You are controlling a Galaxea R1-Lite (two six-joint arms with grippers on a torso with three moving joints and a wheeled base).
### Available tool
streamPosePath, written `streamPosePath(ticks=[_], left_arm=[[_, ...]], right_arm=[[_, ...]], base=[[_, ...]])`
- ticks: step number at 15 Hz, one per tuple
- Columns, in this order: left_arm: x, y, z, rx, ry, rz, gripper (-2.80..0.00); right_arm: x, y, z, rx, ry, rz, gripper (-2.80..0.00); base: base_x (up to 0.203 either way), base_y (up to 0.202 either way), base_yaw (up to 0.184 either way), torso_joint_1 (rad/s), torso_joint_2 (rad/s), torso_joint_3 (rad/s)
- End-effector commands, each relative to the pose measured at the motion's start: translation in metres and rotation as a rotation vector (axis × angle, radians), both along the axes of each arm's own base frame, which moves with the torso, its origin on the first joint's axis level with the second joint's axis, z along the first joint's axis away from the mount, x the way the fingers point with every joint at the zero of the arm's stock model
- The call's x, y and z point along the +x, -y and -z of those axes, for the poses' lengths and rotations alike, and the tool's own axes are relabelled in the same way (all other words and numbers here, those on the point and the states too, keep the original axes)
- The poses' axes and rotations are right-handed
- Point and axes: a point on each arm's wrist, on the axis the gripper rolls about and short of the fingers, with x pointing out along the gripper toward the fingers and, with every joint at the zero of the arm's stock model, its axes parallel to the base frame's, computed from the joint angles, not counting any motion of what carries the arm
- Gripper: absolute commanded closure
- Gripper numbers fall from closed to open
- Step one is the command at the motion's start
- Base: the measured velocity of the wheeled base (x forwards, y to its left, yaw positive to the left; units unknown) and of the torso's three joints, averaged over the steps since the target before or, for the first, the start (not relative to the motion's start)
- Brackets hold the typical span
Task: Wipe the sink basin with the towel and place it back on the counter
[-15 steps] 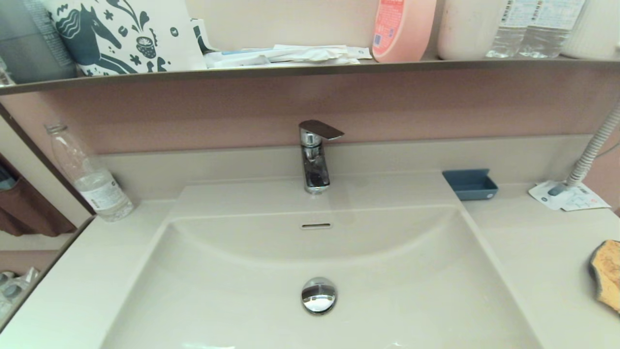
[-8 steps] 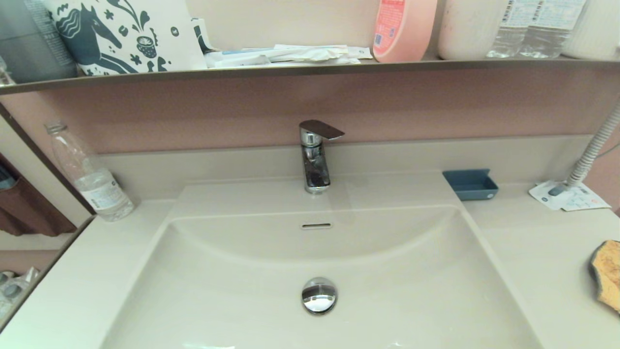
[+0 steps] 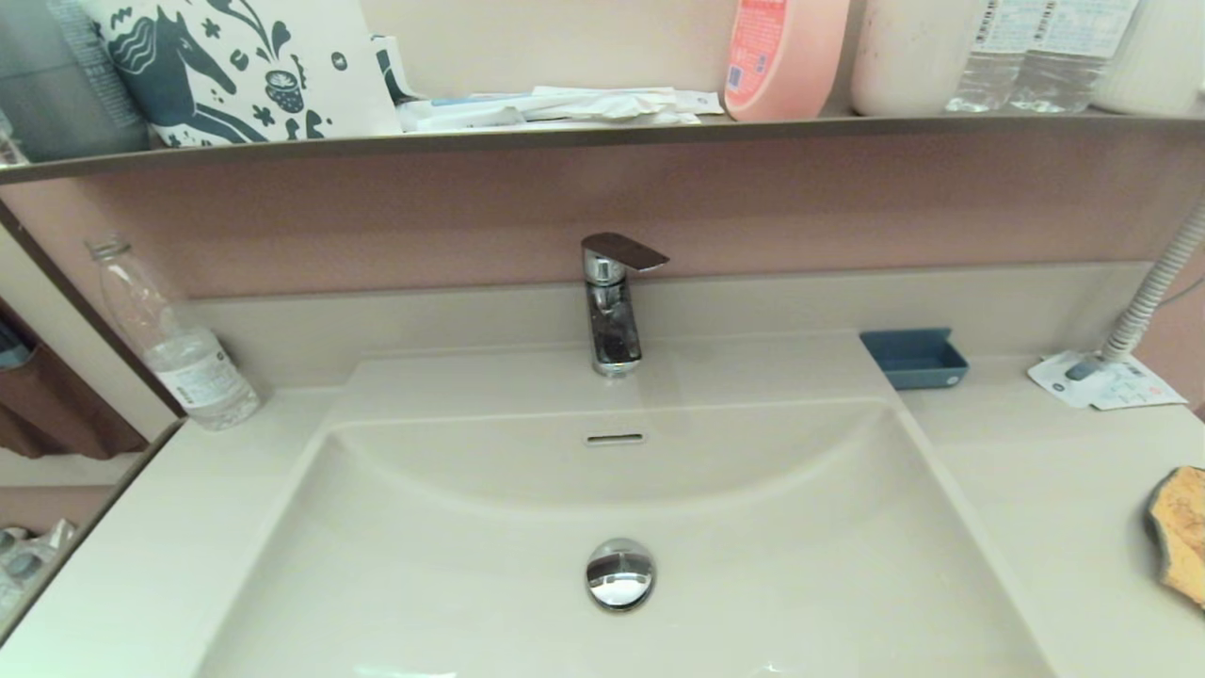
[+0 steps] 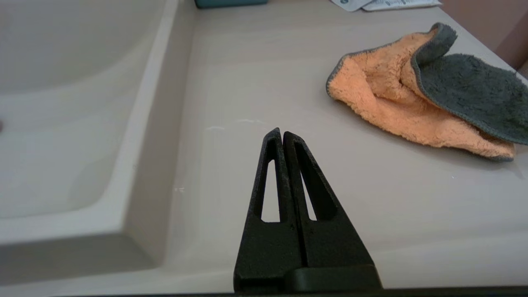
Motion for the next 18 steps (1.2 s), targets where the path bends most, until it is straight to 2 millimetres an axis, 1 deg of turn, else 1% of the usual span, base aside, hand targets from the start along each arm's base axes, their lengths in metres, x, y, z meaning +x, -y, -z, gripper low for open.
streamPosePath(ticks=[1, 2, 18], left_arm=[[0.0001, 0.0, -0.0001, -0.001, -0.002, -0.001, 0.0], [0.0, 0.0, 0.0, -0.001, 0.0, -0.001, 0.0], [0.0, 0.0, 0.0, -0.001, 0.0, -0.001, 0.0]], right_arm=[[0.002, 0.0, 0.0071, -0.002, -0.021, -0.003, 0.0], [0.0034, -0.0001, 0.0101, -0.009, -0.019, -0.007, 0.0], [0.0035, -0.0002, 0.0092, 0.028, -0.005, -0.01, 0.0]], base=[[0.0, 0.0, 0.0, 0.0, 0.0, 0.0], [0.0, 0.0, 0.0, 0.0, 0.0, 0.0], [0.0, 0.0, 0.0, 0.0, 0.0, 0.0]])
